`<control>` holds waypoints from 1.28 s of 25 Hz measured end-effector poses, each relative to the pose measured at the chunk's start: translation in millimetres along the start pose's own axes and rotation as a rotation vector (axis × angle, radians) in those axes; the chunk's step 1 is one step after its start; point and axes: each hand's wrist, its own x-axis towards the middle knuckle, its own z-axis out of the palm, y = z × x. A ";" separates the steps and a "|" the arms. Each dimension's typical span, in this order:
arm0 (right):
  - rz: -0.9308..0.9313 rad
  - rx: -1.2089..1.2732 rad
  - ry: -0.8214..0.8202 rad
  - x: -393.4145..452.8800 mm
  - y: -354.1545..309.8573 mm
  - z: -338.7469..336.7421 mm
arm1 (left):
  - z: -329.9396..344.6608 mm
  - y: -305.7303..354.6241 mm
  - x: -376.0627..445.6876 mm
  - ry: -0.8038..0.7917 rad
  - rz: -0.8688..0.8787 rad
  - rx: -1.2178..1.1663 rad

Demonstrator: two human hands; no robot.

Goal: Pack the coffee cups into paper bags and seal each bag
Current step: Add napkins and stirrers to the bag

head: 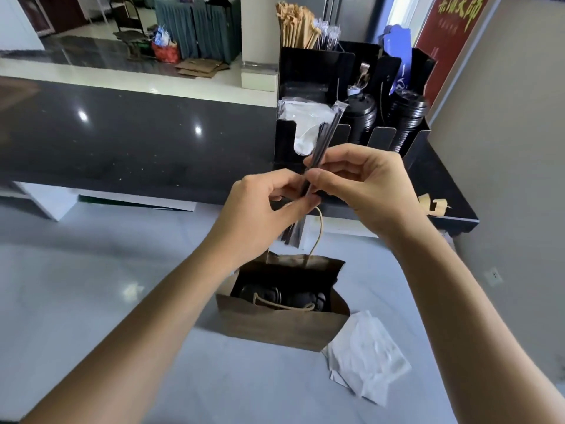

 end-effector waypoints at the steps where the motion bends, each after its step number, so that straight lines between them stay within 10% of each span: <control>1: 0.012 0.009 0.012 -5.1 3.6 1.3 | -0.6 -5.0 -8.1 -0.002 0.004 0.028; 8: 0.081 -0.107 0.001 -40.4 36.4 3.8 | -12.0 -62.6 -62.2 0.061 -0.001 0.339; 22: 0.042 -0.452 -0.068 -73.9 80.6 44.3 | -5.3 -104.1 -83.7 -0.351 -0.181 0.696; 32: 0.019 -1.267 -0.469 -52.7 115.0 75.5 | -6.6 -102.2 -86.8 -0.389 -0.240 0.628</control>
